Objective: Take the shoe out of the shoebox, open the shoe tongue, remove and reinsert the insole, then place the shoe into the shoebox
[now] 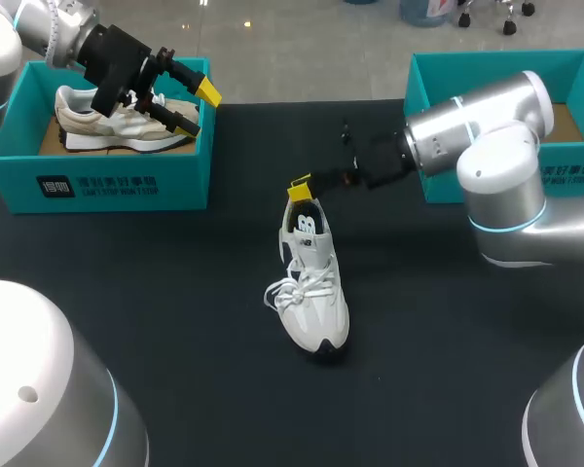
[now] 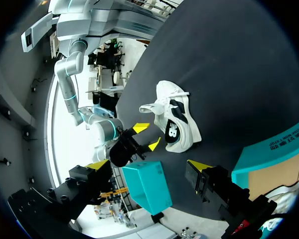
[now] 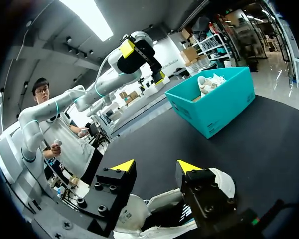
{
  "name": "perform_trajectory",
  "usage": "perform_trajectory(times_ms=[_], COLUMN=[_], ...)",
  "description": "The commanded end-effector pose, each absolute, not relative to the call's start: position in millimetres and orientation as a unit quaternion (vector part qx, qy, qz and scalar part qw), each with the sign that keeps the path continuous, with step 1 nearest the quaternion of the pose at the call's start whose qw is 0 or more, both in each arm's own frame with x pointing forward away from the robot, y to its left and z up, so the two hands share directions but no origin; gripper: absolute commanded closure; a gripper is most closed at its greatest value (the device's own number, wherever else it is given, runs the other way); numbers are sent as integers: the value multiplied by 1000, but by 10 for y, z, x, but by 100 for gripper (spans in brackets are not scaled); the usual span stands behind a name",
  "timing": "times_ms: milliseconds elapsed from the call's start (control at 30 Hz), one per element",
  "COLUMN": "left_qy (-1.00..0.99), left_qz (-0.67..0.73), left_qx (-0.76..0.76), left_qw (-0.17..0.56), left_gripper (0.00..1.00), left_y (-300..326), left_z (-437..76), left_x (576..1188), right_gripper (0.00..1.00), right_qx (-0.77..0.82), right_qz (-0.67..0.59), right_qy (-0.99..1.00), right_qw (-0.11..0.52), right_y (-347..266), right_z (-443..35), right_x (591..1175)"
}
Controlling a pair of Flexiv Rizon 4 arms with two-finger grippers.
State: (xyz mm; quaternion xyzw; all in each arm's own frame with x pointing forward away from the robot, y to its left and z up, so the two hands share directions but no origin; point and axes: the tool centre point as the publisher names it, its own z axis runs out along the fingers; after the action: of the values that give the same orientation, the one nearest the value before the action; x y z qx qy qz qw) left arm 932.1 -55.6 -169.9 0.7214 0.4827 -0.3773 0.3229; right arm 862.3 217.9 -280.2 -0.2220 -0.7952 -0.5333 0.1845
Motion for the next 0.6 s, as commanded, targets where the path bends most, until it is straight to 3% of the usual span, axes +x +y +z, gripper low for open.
perform_trajectory(times_ms=[33,267,367,600], left_qy=[483,483,483,483], left_qz=[-376,-376,-376,-376], left_qx=[722,722,722,722], left_qw=[322,322,322,322], left_gripper=[0,0,0,0], left_y=[-550,-550,-550,-550], left_z=[-1693,-1693,-1693,-1693], left_x=[9320,9320,9320,9320], right_gripper=[60,78,100,100], right_qx=[-250,-298,-326,-377], right_qz=[-532,-515,-506,-462], right_qy=[-791,-789,-785,-792], right_qw=[170,155,146,131], right_y=[2136,2132,2119,2132], right_z=[-2756,-2696,-2656,-2636], right_x=[8535,8688,8737,8775])
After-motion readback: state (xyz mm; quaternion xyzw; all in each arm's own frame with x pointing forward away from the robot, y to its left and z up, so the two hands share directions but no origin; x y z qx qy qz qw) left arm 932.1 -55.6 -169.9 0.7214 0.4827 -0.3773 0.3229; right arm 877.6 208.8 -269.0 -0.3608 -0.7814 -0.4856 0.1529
